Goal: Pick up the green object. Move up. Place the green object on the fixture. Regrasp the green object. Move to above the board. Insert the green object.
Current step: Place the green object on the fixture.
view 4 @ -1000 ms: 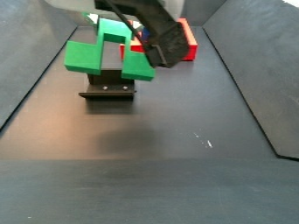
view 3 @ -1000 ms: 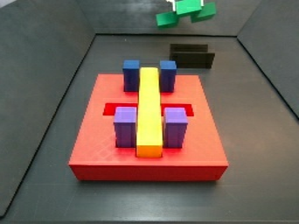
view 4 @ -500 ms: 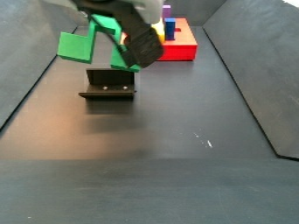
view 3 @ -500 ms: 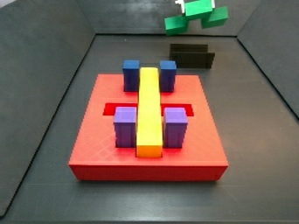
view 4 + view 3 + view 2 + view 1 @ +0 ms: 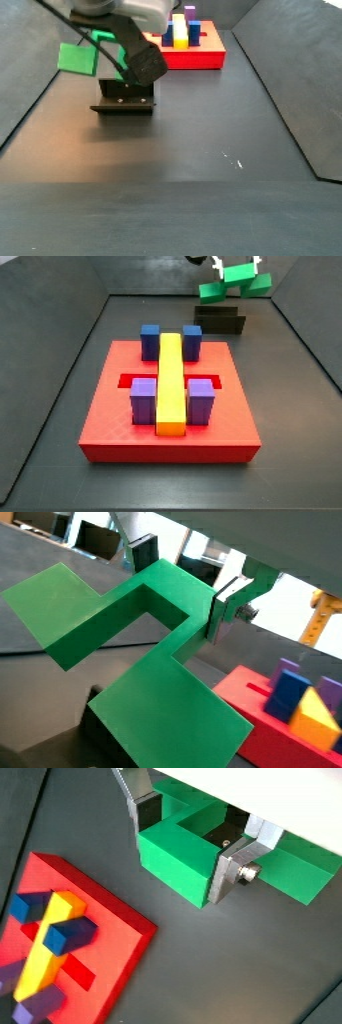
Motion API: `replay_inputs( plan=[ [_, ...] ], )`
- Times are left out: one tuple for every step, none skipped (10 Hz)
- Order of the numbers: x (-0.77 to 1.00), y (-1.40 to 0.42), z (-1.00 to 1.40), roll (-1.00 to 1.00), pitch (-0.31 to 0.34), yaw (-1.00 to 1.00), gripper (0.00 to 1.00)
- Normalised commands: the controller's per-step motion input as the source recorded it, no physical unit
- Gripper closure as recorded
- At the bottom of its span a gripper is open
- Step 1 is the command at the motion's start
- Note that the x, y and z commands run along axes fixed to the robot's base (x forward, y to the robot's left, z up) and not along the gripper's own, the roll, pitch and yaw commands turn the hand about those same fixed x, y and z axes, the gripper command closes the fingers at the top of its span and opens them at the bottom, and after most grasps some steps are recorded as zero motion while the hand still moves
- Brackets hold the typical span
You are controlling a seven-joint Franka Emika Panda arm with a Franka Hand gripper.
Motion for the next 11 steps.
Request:
replay_inputs(
  plan=[
    [0.27,-0.01,-0.23,0.15,0.123,0.34,1.00],
    [0.14,-0.04,-0.15,0.28,0.071,0.34,1.00],
    [0.00,-0.18,-0.10,0.68,0.066,0.27,1.00],
    [0.00,-0.21,-0.11,0.73,0.086,0.15,1.00],
    [0.00,-0.25,-0.10,0.67,0.074,0.03,1.00],
    [0.00,-0.21,-0.07,0.48,0.051,0.00,1.00],
    [-0.01,-0.16,-0.05,0.38,0.000,0.04,1.00],
    [0.00,-0.11,-0.11,0.41,0.000,0.07,1.00],
    [-0.04,-0.03,-0.20,0.30,0.000,0.09,1.00],
    [-0.14,0.00,-0.14,0.00,-0.051,0.12,1.00],
    [-0.19,0.05,-0.05,-0.18,-0.106,0.00,1.00]
  ],
)
